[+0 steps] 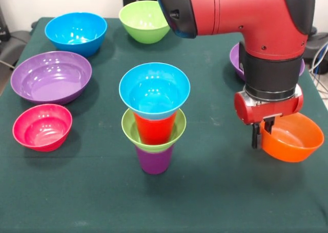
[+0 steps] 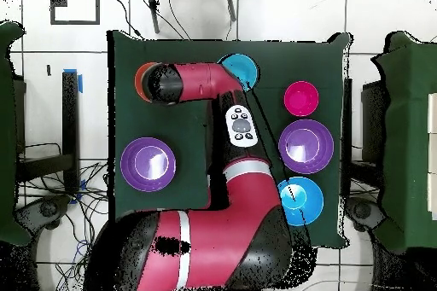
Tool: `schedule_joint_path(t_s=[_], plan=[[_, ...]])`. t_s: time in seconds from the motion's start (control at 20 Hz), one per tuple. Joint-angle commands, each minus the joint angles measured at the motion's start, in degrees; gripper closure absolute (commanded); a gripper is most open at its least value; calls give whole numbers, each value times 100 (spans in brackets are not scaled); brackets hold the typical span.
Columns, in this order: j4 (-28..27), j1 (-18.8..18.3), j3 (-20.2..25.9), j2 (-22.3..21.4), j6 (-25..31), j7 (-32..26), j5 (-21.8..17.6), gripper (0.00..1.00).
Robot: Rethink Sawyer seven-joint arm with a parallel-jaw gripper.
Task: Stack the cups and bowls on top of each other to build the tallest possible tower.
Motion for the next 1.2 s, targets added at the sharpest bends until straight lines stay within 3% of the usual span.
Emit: schedule_joint_path(t_s=[0.05,1.2], plan=[[-120,102,29,267,153,391,-115,100],[-124,102,76,311,-42,325,-174,100]])
